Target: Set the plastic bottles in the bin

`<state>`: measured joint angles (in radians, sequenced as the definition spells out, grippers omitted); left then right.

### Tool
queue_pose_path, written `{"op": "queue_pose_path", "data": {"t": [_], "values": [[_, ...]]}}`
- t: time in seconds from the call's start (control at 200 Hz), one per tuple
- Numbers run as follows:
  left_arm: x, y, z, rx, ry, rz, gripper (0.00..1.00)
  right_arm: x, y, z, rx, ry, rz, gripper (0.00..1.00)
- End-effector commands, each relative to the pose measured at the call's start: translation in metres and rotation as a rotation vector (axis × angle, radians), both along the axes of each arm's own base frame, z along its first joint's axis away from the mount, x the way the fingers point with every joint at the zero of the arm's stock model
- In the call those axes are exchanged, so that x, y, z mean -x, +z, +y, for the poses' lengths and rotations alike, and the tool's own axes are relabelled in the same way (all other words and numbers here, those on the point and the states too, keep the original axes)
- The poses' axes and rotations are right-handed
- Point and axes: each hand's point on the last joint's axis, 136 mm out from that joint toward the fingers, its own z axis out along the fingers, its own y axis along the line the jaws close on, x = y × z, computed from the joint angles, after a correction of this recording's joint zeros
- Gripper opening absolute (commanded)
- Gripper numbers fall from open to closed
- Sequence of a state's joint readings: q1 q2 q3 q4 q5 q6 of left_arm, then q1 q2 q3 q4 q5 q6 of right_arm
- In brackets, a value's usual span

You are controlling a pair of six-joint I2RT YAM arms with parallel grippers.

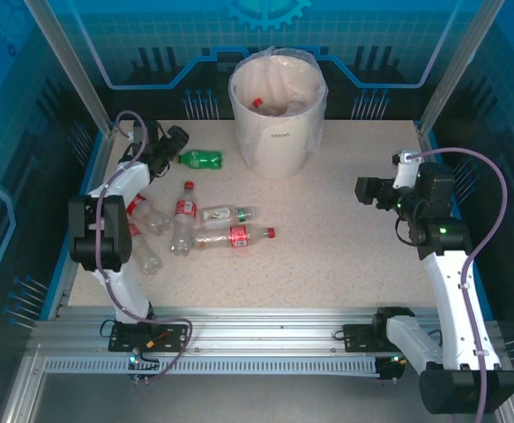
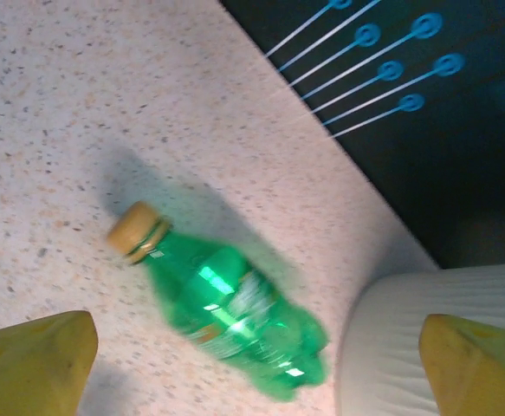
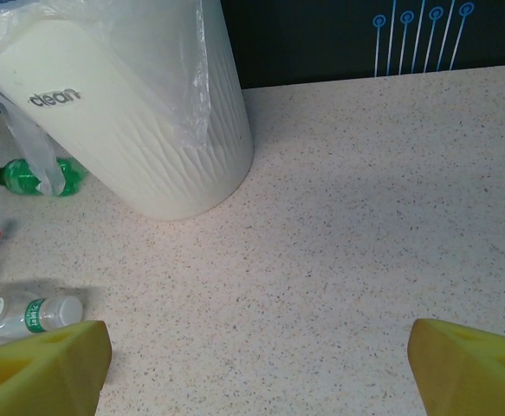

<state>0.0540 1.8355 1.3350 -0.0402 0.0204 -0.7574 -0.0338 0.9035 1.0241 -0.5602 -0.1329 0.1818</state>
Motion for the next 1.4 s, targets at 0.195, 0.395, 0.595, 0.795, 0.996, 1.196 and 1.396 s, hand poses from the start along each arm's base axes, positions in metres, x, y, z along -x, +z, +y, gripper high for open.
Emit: {"op": "queue_pose_path", "data": {"t": [0.195, 0.395, 0.595, 0.795, 0.996, 1.196, 1.396], "values": [[0.012, -0.008, -0.048, -0.237, -0.299, 0.204, 0.99, 0.008, 0.006, -0.004, 0.016, -0.007, -0.042, 0.9], [0.024, 0.016, -0.055, -0.58, -0.581, 0.16, 0.99, 0.012, 0.012, -0.005, 0.016, -0.011, -0.061, 0.9], [0.027, 0.014, -0.059, -0.795, -0.775, 0.179, 0.99, 0.007, 0.009, -0.003, -0.011, -0.005, -0.055, 0.9], [0.03, -0.003, -0.067, -0.716, -0.777, 0.282, 0.99, 0.01, 0.017, -0.004, -0.016, -0.015, -0.064, 0.9], [0.041, -0.015, -0.048, -0.659, -0.613, 0.382, 0.99, 0.009, 0.012, -0.003, -0.026, -0.017, -0.053, 0.9], [0.041, -0.03, -0.017, -0.364, -0.355, 0.44, 0.99, 0.009, 0.012, -0.001, -0.041, -0.013, -0.056, 0.9], [0.045, -0.045, -0.013, -0.011, -0.056, 0.383, 0.99, 0.01, 0.013, -0.001, -0.051, -0.017, -0.062, 0.9]]}}
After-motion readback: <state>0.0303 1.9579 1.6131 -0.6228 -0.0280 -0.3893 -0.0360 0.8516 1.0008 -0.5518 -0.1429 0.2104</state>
